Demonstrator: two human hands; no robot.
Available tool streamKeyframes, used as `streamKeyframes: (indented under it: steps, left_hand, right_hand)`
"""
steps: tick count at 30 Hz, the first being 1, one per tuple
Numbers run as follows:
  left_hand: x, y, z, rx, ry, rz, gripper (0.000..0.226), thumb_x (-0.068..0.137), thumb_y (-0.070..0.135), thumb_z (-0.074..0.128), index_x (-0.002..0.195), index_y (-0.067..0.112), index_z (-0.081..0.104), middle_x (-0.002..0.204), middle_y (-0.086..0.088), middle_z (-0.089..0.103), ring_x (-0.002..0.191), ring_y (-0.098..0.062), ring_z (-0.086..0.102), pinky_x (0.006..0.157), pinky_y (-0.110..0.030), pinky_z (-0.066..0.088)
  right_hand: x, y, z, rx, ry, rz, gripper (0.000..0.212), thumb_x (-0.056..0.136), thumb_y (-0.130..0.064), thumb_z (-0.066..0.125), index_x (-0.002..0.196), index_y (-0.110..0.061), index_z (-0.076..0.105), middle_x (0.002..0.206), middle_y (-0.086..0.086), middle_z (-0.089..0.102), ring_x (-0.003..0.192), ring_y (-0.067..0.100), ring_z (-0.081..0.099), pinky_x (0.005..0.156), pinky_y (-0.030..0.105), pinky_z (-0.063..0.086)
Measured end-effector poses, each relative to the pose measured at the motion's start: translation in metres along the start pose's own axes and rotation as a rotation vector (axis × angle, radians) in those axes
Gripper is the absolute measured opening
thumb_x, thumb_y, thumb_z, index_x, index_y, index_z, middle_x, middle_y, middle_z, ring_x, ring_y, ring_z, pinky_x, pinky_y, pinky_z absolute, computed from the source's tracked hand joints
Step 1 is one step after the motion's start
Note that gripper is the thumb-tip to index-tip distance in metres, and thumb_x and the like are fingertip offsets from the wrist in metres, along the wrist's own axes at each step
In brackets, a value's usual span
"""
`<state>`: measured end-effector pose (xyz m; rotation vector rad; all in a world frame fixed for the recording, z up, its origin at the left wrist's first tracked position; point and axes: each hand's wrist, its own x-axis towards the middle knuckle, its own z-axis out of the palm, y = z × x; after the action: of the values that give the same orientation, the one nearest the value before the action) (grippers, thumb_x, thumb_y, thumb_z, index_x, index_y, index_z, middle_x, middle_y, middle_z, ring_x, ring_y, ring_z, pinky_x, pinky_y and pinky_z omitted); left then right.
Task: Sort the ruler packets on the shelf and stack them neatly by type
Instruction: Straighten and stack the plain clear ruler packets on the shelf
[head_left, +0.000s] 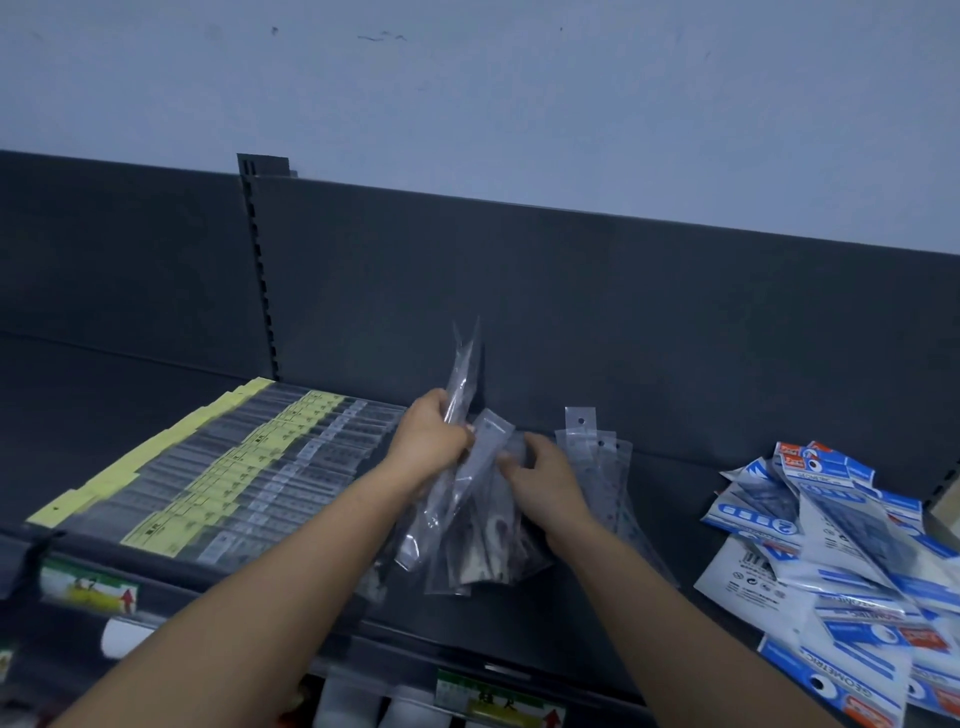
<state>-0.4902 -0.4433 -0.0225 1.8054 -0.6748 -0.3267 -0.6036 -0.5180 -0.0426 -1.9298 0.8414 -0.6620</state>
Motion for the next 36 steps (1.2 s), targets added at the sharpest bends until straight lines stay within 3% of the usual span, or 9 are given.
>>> streamKeyframes:
  steps: [2, 6, 10, 14, 19, 21, 26, 31, 36]
  left_hand:
    - [-0.001, 0.006, -0.004, -0.225, -0.043, -0.016, 0.019, 0.081, -0.009, 0.062, 0.086, 0.009, 0.056, 0.079, -0.012, 0.063, 0.065, -0.022, 0.061, 0.058, -0.032, 0.055]
    - [-0.004, 0.021, -0.012, -0.530, -0.069, -0.074, 0.021, 0.079, -0.012, 0.067, 0.092, 0.003, 0.059, 0.078, -0.012, 0.066, 0.064, -0.022, 0.065, 0.058, -0.031, 0.056]
    - [-0.007, 0.027, -0.016, -0.721, -0.100, -0.207, 0.020, 0.080, -0.013, 0.063, 0.093, 0.001, 0.060, 0.078, -0.014, 0.068, 0.062, -0.022, 0.066, 0.058, -0.036, 0.058]
    - [-0.003, 0.022, -0.020, -0.730, -0.113, -0.299, 0.012, 0.084, -0.004, 0.066, 0.091, 0.005, 0.064, 0.079, -0.008, 0.066, 0.068, -0.022, 0.065, 0.051, -0.035, 0.059]
    - [-0.004, 0.015, -0.016, -0.737, -0.174, -0.336, 0.012, 0.080, -0.006, 0.068, 0.088, 0.002, 0.064, 0.065, -0.008, 0.068, 0.053, -0.020, 0.067, 0.047, -0.032, 0.055]
    - [-0.003, 0.014, -0.012, -0.738, -0.170, -0.345, 0.014, 0.079, -0.007, 0.068, 0.089, 0.001, 0.065, 0.071, -0.010, 0.069, 0.057, -0.021, 0.068, 0.050, -0.034, 0.057]
    - [-0.004, 0.018, 0.000, -0.741, -0.172, -0.360, 0.017, 0.085, -0.009, 0.060, 0.090, 0.005, 0.065, 0.078, -0.012, 0.069, 0.061, -0.021, 0.065, 0.053, -0.030, 0.056]
    - [-0.007, 0.021, 0.009, -0.777, -0.202, -0.385, 0.018, 0.086, -0.010, 0.058, 0.086, 0.007, 0.065, 0.066, -0.005, 0.066, 0.049, -0.017, 0.062, 0.044, -0.027, 0.052]
    - [-0.010, 0.024, 0.020, -0.727, -0.212, -0.397, 0.015, 0.082, -0.008, 0.064, 0.089, 0.006, 0.067, 0.066, -0.006, 0.066, 0.047, -0.015, 0.064, 0.042, -0.027, 0.051]
  right_hand:
    - [-0.002, -0.007, 0.000, 0.006, 0.006, -0.053, 0.030, 0.095, -0.029, 0.056, 0.114, -0.007, 0.064, 0.120, 0.008, 0.062, 0.112, 0.022, 0.057, 0.101, 0.042, 0.044]
    - [-0.004, -0.014, 0.000, 0.329, -0.135, -0.015, 0.028, 0.094, -0.025, 0.061, 0.089, 0.002, 0.066, 0.080, 0.008, 0.066, 0.075, 0.020, 0.061, 0.071, 0.035, 0.050]
    - [-0.006, -0.020, -0.004, 0.493, -0.095, 0.018, 0.014, 0.092, -0.011, 0.061, 0.081, -0.009, 0.069, 0.073, 0.005, 0.070, 0.065, 0.016, 0.064, 0.057, 0.028, 0.052]
    - [-0.001, -0.025, -0.024, 0.579, 0.016, 0.052, 0.007, 0.089, -0.016, 0.067, 0.084, -0.013, 0.072, 0.079, -0.001, 0.070, 0.068, 0.009, 0.061, 0.060, 0.019, 0.047]
    - [0.000, -0.034, -0.047, 0.532, 0.222, -0.110, 0.007, 0.089, -0.015, 0.067, 0.085, -0.016, 0.071, 0.055, -0.011, 0.059, 0.046, 0.000, 0.048, 0.048, 0.016, 0.039]
    - [-0.003, -0.040, -0.053, 0.523, 0.228, -0.171, 0.012, 0.091, -0.011, 0.061, 0.084, -0.014, 0.070, 0.060, -0.001, 0.064, 0.052, 0.010, 0.056, 0.052, 0.024, 0.045]
    - [-0.005, -0.036, -0.060, 0.549, 0.085, -0.097, 0.041, 0.086, -0.044, 0.047, 0.093, -0.015, 0.074, 0.090, 0.004, 0.075, 0.084, 0.017, 0.071, 0.068, 0.031, 0.051]
    - [0.005, 0.007, -0.066, 0.133, 0.234, -0.078, 0.016, 0.085, -0.017, 0.065, 0.074, -0.027, 0.071, 0.084, -0.006, 0.073, 0.083, 0.015, 0.067, 0.080, 0.035, 0.055]
    - [0.006, 0.044, -0.077, -0.422, 0.190, 0.063, 0.036, 0.088, -0.020, 0.055, 0.123, -0.026, 0.056, 0.113, 0.004, 0.066, 0.105, 0.025, 0.058, 0.080, 0.033, 0.046]
